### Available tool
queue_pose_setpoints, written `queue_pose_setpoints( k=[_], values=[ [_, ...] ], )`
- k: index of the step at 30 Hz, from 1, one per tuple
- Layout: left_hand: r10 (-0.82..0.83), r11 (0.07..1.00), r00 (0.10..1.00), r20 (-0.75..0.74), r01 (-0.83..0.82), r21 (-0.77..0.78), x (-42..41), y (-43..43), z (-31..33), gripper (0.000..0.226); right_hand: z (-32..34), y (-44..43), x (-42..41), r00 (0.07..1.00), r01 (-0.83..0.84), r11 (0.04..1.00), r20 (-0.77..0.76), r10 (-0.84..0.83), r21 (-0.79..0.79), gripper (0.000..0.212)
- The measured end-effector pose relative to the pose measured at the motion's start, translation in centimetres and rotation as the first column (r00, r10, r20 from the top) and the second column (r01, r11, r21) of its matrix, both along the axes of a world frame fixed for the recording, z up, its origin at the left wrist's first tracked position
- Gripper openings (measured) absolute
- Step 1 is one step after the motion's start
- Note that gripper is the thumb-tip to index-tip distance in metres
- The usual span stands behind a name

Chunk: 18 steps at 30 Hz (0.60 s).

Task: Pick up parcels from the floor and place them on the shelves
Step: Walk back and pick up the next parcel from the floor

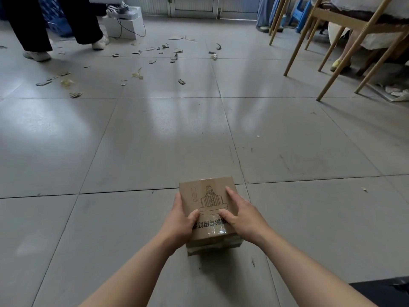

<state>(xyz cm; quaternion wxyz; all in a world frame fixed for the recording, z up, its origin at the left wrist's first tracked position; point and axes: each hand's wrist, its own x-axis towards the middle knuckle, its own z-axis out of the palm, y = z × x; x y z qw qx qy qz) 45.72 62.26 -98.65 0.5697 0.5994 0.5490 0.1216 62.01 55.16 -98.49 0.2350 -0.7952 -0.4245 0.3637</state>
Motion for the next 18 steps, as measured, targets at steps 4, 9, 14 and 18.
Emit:
queue_pose_setpoints(
  k=[4, 9, 14, 18],
  values=[
    [-0.005, 1.000, 1.000, 0.027, 0.004, 0.009, 0.2, 1.1, 1.5, 0.053, 2.2, 0.7, 0.5, 1.000, 0.002, 1.000, 0.003, -0.002, 0.015, 0.069],
    [0.018, 1.000, 0.999, 0.043, -0.018, -0.002, 0.5, 2.0, 6.0, 0.043, 7.0, 1.3, 0.9, 1.000, 0.007, 1.000, -0.004, -0.007, 0.014, 0.068],
    [0.018, 1.000, 0.998, 0.052, -0.018, -0.003, 0.2, 2.1, 14.5, 0.054, 15.3, 1.3, 0.9, 1.000, 0.006, 1.000, -0.023, -0.005, 0.009, 0.067],
    [0.008, 1.000, 1.000, 0.029, -0.009, 0.018, 0.1, 2.2, 22.5, 0.064, 23.2, 1.1, 0.8, 1.000, -0.013, 1.000, -0.005, 0.013, 0.019, 0.064]
  ],
)
